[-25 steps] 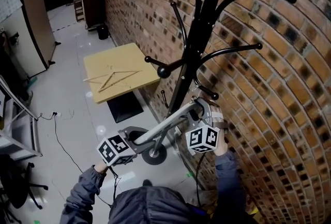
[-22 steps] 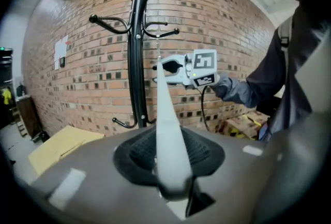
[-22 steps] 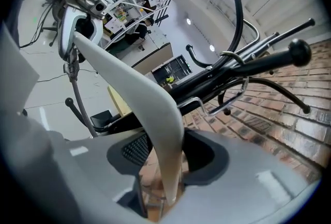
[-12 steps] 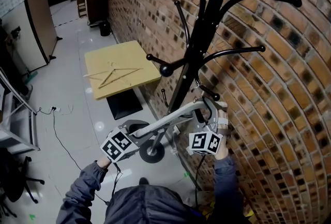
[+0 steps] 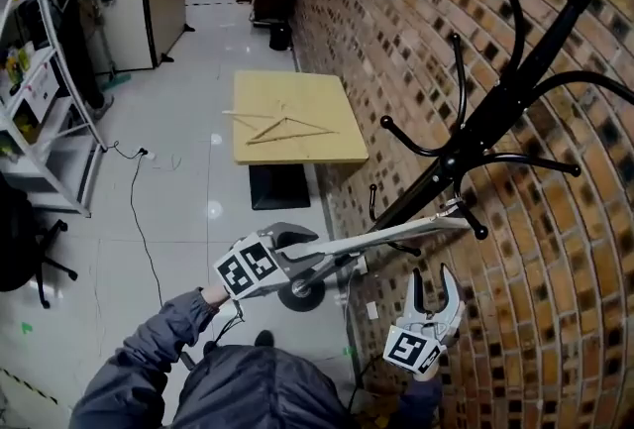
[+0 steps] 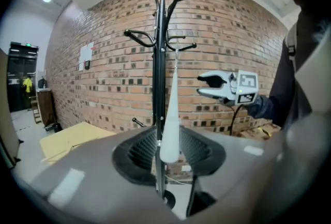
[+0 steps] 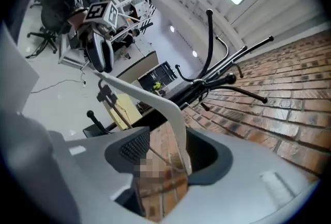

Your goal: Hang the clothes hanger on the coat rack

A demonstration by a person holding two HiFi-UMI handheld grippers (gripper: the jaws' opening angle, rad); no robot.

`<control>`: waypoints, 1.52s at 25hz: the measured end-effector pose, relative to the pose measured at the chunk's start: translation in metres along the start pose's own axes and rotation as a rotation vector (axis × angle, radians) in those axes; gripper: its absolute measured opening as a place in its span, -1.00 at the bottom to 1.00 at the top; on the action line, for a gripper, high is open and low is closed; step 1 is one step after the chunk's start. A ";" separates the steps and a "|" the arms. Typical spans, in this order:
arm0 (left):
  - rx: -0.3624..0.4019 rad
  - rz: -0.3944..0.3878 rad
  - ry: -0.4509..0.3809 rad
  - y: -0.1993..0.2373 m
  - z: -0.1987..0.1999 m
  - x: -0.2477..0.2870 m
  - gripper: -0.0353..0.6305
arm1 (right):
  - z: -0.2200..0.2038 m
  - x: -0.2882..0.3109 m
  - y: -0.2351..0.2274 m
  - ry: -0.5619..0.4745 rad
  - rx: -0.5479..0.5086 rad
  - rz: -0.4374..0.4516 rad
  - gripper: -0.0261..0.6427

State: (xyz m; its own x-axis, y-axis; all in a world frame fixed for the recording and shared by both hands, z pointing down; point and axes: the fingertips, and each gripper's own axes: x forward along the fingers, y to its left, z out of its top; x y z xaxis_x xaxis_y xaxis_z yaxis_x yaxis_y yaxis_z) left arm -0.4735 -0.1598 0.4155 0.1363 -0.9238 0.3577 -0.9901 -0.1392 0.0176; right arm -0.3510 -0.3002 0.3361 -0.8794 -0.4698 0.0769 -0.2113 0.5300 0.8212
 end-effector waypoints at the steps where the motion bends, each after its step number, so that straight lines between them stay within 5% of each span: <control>1: -0.015 0.015 -0.010 0.001 -0.002 -0.006 -0.47 | 0.009 -0.004 0.008 -0.024 0.010 0.022 -0.25; 12: -0.136 0.167 -0.093 0.000 -0.049 -0.107 -0.47 | 0.141 -0.021 0.079 -0.330 0.171 0.219 -0.28; 23: -0.338 0.413 -0.148 -0.004 -0.122 -0.245 -0.48 | 0.250 -0.041 0.172 -0.432 0.171 0.401 -0.35; 38: -0.382 0.502 -0.147 -0.013 -0.172 -0.324 -0.48 | 0.302 -0.053 0.245 -0.447 0.200 0.487 -0.40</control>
State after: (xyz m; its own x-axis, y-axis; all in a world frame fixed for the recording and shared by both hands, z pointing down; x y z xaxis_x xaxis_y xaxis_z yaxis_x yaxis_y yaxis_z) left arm -0.5102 0.2031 0.4599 -0.3698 -0.8867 0.2774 -0.8733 0.4337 0.2221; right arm -0.4850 0.0671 0.3624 -0.9764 0.1684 0.1355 0.2161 0.7468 0.6290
